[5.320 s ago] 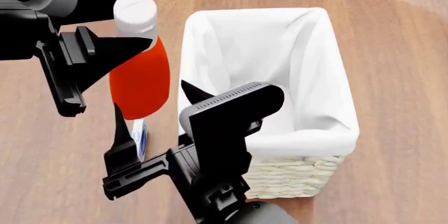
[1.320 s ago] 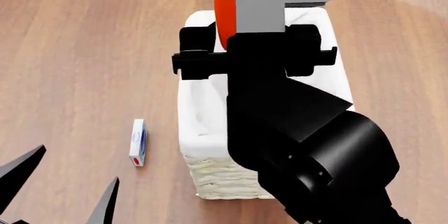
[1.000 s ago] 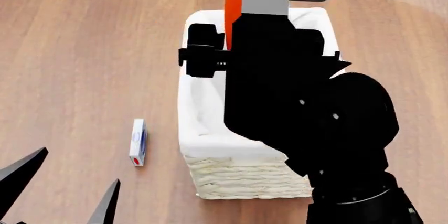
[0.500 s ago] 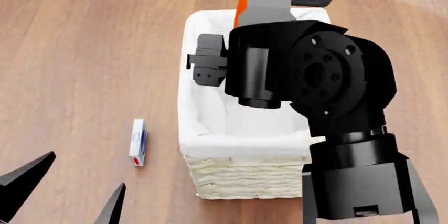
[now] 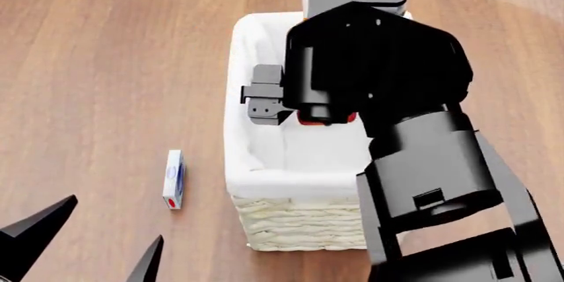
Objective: Pick up the ketchup, and put it in the basket.
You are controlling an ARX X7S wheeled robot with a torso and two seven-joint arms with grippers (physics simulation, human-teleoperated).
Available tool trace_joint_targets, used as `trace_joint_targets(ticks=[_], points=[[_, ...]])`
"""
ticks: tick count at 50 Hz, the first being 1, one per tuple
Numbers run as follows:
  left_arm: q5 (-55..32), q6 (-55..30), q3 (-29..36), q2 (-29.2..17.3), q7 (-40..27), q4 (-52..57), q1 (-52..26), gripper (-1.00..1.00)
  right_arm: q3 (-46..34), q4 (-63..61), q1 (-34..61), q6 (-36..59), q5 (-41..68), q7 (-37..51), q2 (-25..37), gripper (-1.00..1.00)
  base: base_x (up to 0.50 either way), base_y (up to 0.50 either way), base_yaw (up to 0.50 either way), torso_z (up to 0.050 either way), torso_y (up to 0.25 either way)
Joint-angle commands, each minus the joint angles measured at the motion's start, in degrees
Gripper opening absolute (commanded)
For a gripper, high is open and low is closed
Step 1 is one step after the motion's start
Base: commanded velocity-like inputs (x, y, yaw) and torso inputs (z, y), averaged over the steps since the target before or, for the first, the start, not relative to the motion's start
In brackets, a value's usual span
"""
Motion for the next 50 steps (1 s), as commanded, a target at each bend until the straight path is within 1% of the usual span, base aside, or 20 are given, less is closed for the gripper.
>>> trace_joint_targets(ticks=[1, 15, 28, 38, 50], points=[[0.90, 0.88, -0.92, 1.33, 1.88, -1.51, -0.16, 1.00, -12.51, 8.57, 3.36, -5.22, 5.73, -7.85, -1.68, -1.00, 0.00, 0.00, 0.00, 0.000, 0.000], [0.51, 1.06, -1.15, 0.98, 1.76, -1.45, 0.06, 1.00, -34.00, 10.16, 4.04, -10.18, 22.96, -10.78, -1.70, -1.00, 0.00, 0.00, 0.00, 0.000, 0.001], [0.40, 1.47, -1.15, 0.93, 2.12, -1.92, 0.13, 1.00, -50.38, 11.23, 4.62, -14.63, 36.03, -16.10, -1.70, -1.00, 0.00, 0.00, 0.00, 0.000, 0.000], [0.13, 1.30, -1.13, 0.85, 1.96, -1.74, 0.03, 1.00, -58.30, 12.33, 4.56, -16.64, 42.66, -17.65, -1.71, -1.00, 0.00, 0.00, 0.00, 0.001, 0.000], [0.34, 1.89, -1.04, 0.92, 2.50, -2.57, 0.18, 1.00, -62.94, 12.70, 3.61, -18.49, 47.83, -18.37, -1.71, -1.00, 0.00, 0.00, 0.00, 0.000, 0.000]])
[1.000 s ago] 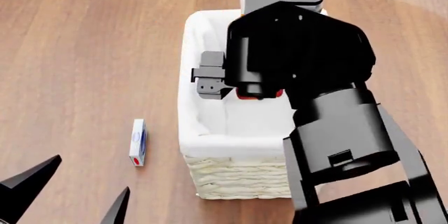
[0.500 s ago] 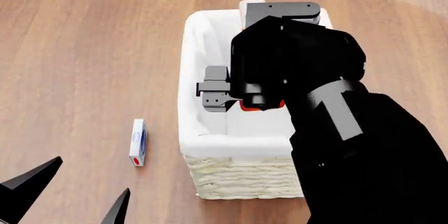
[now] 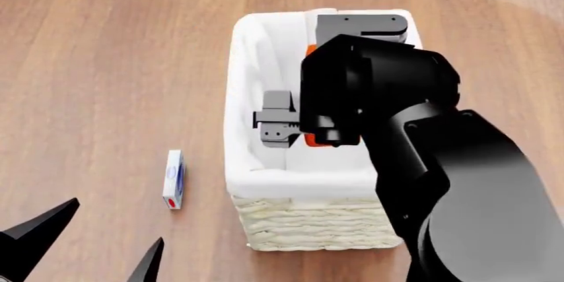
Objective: Pick up the ketchup, and put it in the basket.
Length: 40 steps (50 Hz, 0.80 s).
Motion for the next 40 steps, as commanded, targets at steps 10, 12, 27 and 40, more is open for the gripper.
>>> trace_joint_targets(ticks=[10, 12, 27, 40], points=[[0.72, 0.62, -0.91, 1.23, 1.66, -1.27, -0.31, 1.00, -5.90, 0.54, -0.42, -2.50, 4.71, -4.36, -1.10, -1.00, 0.00, 0.00, 0.00, 0.000, 0.000], [0.60, 0.53, -0.92, 1.18, 1.61, -1.18, -0.38, 1.00, -6.11, 0.18, -0.44, -2.84, 4.44, -4.57, -1.10, -1.00, 0.00, 0.00, 0.00, 0.000, 0.005], [0.73, 0.87, -0.73, 1.24, 1.86, -1.40, -0.29, 1.00, -5.85, 0.08, -1.16, -3.74, 3.74, -4.83, -1.10, -1.00, 0.00, 0.00, 0.00, 0.000, 0.000], [0.55, 0.88, -0.89, 0.94, 1.62, -1.12, -0.27, 1.00, -5.65, 0.11, -1.67, -4.02, 2.70, -5.31, -1.10, -1.00, 0.00, 0.00, 0.00, 0.000, 0.000]])
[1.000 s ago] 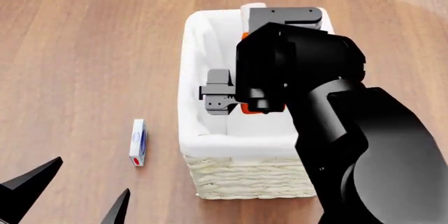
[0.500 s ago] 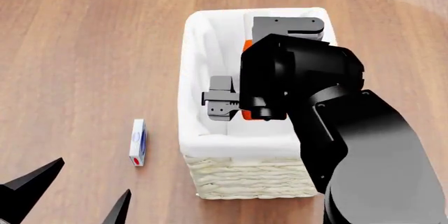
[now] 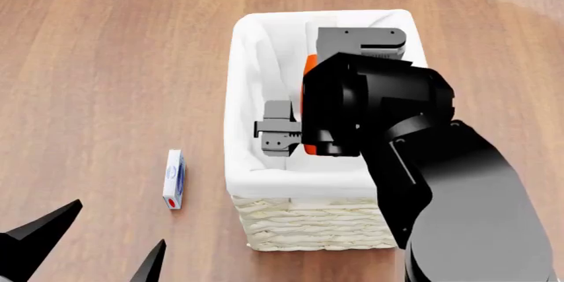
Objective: Pick up the ketchup, and put it in the basket.
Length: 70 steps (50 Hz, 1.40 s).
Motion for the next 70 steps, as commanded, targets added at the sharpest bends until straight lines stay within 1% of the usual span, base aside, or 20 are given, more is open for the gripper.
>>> trace_joint_targets(ticks=[1, 27, 40, 41, 70], points=[[0.73, 0.75, -1.35, 0.93, 1.35, -0.80, -0.12, 1.00, 1.89, 0.18, -0.02, -0.26, -2.91, -2.84, -1.08, -1.00, 0.00, 0.00, 0.00, 0.000, 0.000], [0.06, 1.30, -2.00, 0.42, 1.09, -0.53, 0.06, 1.00, 2.10, 0.24, -1.41, -1.27, -3.46, -2.87, -1.08, -1.00, 0.00, 0.00, 0.00, 0.000, 0.000], [0.06, 1.58, -2.04, 0.16, 1.16, -0.40, 0.28, 1.00, 2.58, -0.12, -1.28, -2.32, -3.88, -4.37, -1.08, -1.00, 0.00, 0.00, 0.00, 0.000, 0.000], [0.05, 1.66, -2.06, 0.15, 1.20, -0.41, 0.31, 1.00, 2.62, -0.23, -1.18, -2.64, -4.11, -5.19, -1.08, 1.00, 0.00, 0.00, 0.00, 0.000, 0.000], [0.05, 1.33, -1.62, 0.20, 0.91, -0.02, 0.04, 1.00, 1.78, 0.73, 1.14, -2.61, -2.97, -5.64, -1.08, 1.00, 0.00, 0.00, 0.00, 0.000, 0.000]])
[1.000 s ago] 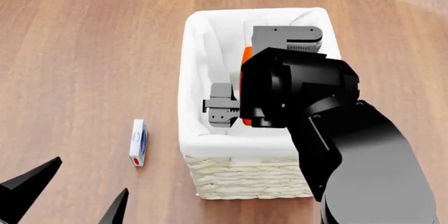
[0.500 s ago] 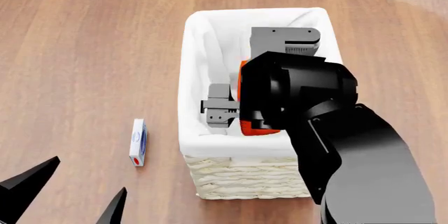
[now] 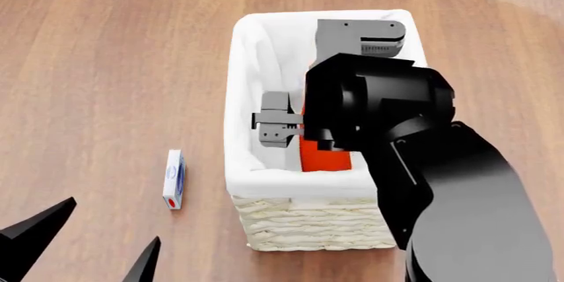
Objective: Pick up the ketchup, and put it in the basket.
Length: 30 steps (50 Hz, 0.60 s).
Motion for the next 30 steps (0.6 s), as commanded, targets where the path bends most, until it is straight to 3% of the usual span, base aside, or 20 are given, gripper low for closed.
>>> trace_joint_targets(ticks=[1, 21, 26, 30], points=[[1.03, 0.56, -0.99, 1.17, 1.38, -0.77, -0.20, 1.00, 1.08, 0.58, 1.59, 0.20, -0.65, -2.09, -1.11, 1.00, 0.00, 0.00, 0.00, 0.000, 0.000], [1.16, -0.42, -0.48, 1.06, 0.50, 0.24, -0.58, 1.00, 0.80, -1.97, 6.56, -1.25, -8.32, -4.37, -0.97, 1.00, 0.00, 0.00, 0.00, 0.000, 0.000], [0.94, -0.81, -0.37, 0.98, 0.22, 0.90, -0.80, 1.00, 7.55, -28.12, 4.68, -10.85, -4.69, 7.71, 13.51, 1.00, 0.00, 0.00, 0.00, 0.000, 0.000], [1.00, -0.83, -0.30, 1.00, 0.12, 0.93, -0.80, 1.00, 9.10, -41.33, 3.06, -16.04, -6.00, 13.56, 20.17, 1.00, 0.00, 0.00, 0.00, 0.000, 0.000]])
